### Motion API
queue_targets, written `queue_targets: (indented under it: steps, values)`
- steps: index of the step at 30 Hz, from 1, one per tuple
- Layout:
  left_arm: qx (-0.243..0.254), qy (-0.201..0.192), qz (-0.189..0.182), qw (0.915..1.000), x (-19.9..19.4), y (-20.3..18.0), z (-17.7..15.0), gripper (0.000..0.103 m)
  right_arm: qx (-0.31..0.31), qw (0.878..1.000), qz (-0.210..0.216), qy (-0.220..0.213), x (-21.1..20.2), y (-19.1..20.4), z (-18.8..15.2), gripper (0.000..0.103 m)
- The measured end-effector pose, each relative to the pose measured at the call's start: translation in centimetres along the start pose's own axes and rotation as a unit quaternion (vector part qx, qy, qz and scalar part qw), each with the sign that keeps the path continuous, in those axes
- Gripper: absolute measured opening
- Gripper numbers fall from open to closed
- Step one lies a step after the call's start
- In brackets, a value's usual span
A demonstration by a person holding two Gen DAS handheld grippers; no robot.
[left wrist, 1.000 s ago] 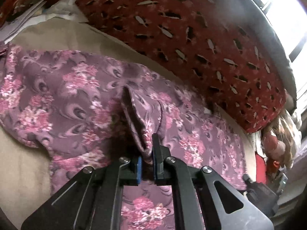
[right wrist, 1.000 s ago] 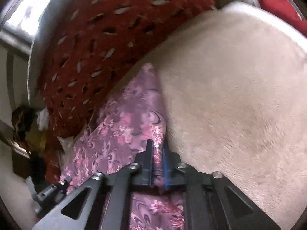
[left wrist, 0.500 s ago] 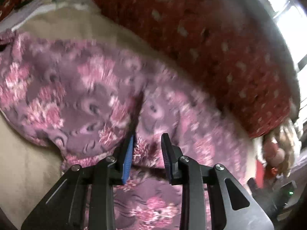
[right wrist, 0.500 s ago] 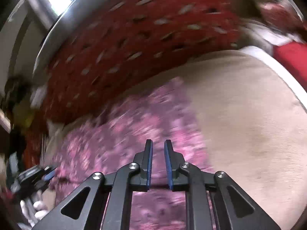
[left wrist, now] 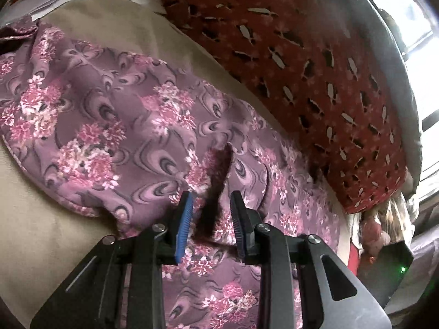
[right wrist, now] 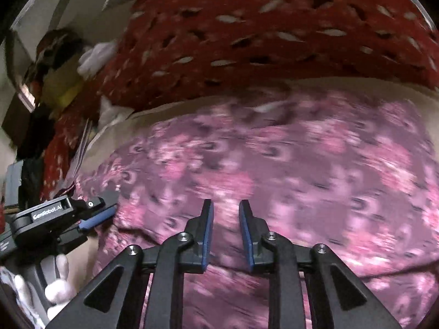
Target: Fold small clothes
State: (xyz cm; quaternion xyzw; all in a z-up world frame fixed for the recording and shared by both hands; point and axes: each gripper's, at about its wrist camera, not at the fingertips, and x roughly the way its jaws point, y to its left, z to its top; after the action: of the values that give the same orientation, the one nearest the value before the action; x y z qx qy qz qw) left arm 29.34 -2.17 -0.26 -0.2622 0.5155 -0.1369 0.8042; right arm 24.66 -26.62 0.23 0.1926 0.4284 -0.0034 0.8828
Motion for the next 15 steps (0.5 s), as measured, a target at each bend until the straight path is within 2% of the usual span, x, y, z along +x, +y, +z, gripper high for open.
queue_targets:
  steps: [4, 6, 8, 10, 13, 14, 15]
  values:
    - [-0.007, -0.006, -0.002, 1.0000, -0.5, 0.4, 0.4, 0.026, -0.028, 1.000, -0.005, 0.008, 2.4, 2.8, -0.1, 0.031]
    - [-0.010, -0.008, -0.004, 0.9999, -0.8, 0.7, 0.5, 0.026, -0.045, 0.999, -0.022, 0.010, 3.4, 3.4, -0.7, 0.039]
    - [-0.015, -0.010, -0.001, 0.9998, -1.0, 1.0, 0.7, 0.027, -0.090, 0.995, -0.044, -0.022, 3.9, 4.6, -2.0, 0.045]
    - [-0.025, -0.014, -0.001, 0.9996, -1.5, 1.4, 1.0, 0.029, -0.116, 0.990, -0.063, -0.043, 4.1, 5.3, -3.0, 0.045]
    - [-0.038, -0.019, -0.005, 0.9991, -3.1, 2.6, 1.9, 0.029, -0.128, 0.987, -0.080, -0.048, 4.2, 5.8, -3.3, 0.046]
    - [-0.040, -0.026, -0.009, 0.9988, -4.1, 3.3, 2.4, 0.032, -0.128, 0.987, -0.079, -0.049, 4.2, 5.8, -3.3, 0.046]
    - [-0.042, -0.035, -0.003, 0.9985, -5.0, 4.1, 2.8, 0.042, -0.126, 0.988, -0.076, -0.050, 4.2, 5.7, -3.3, 0.046]
